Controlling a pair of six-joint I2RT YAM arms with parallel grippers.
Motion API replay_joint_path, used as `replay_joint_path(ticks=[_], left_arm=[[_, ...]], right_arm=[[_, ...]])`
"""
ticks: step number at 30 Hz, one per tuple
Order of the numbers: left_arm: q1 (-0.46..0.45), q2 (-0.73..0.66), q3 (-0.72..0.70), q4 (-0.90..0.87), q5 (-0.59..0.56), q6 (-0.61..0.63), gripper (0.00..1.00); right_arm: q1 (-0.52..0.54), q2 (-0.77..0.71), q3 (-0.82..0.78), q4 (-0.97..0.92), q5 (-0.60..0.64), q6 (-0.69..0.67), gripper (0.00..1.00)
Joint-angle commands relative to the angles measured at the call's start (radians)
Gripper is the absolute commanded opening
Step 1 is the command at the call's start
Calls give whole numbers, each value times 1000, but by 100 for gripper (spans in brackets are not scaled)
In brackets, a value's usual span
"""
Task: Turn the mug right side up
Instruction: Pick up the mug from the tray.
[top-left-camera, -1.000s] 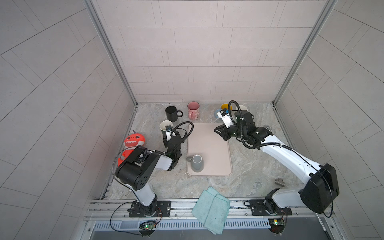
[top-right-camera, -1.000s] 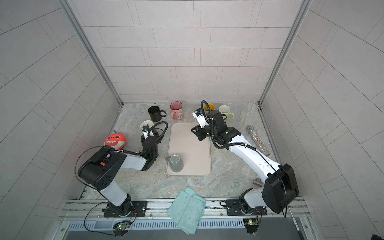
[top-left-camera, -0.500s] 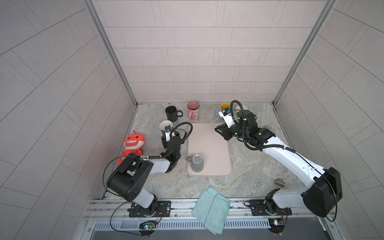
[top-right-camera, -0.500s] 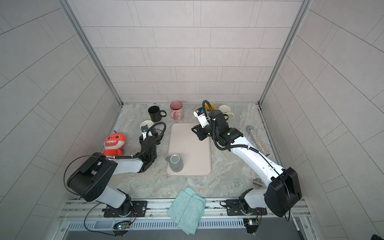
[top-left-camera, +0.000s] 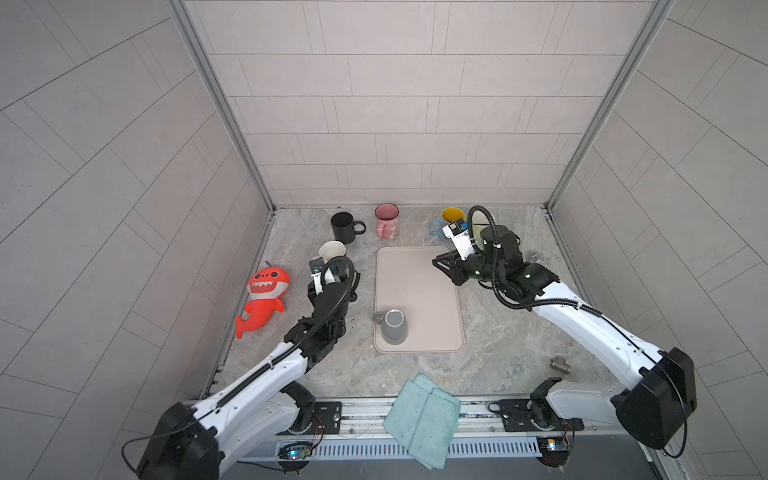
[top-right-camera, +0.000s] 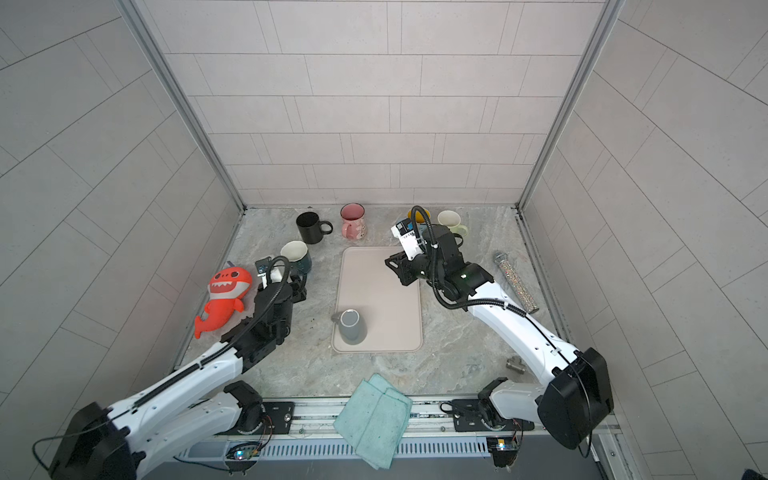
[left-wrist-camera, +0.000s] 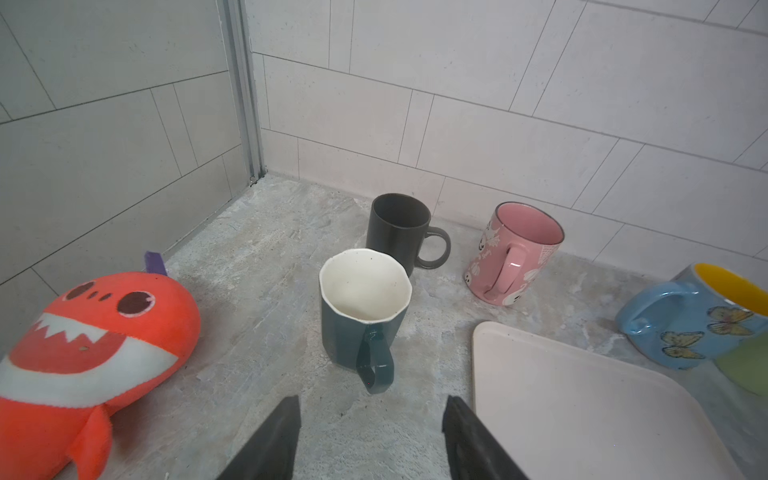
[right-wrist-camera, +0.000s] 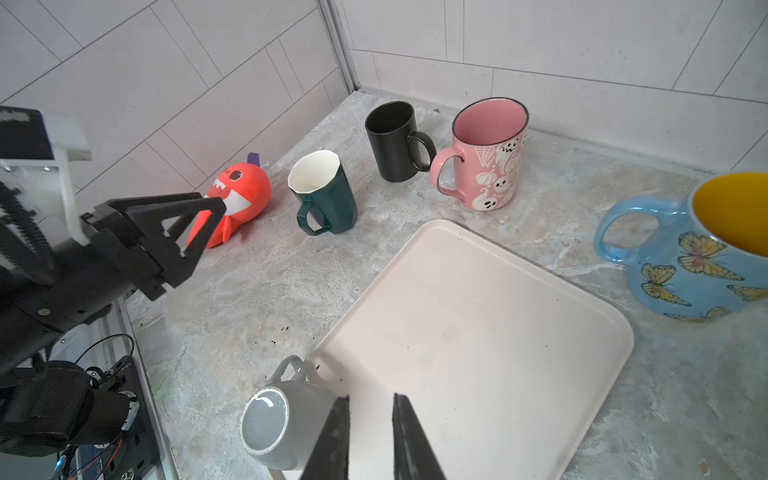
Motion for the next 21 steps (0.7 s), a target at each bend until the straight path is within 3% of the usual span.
replay_joint_path(ticks=[1,4,7,10,13,17,21], left_arm=[[-6,-120,147,-462,57,-108,57],[-4,-135,330,-774,97,-194,57],[-2,-27,550,-1067,193,-276,58],[-1,102,711,-1260,384,-336,58],[6,209,786,-1297,627,-375,56],[42,253,810,-1231,799,-419,54],[239,277,784,-1234,999,-423,55]], right_arm=[[9,-34,21,-20,-10,18,21],[13,-24,57,-71,-26,21,21],[19,-18,86,-120,-30,18,22],[20,-16,103,-153,-30,16,24],[20,-1,132,-192,-29,9,24],[20,18,159,-221,-34,0,25],[19,44,186,-249,-51,-7,25]])
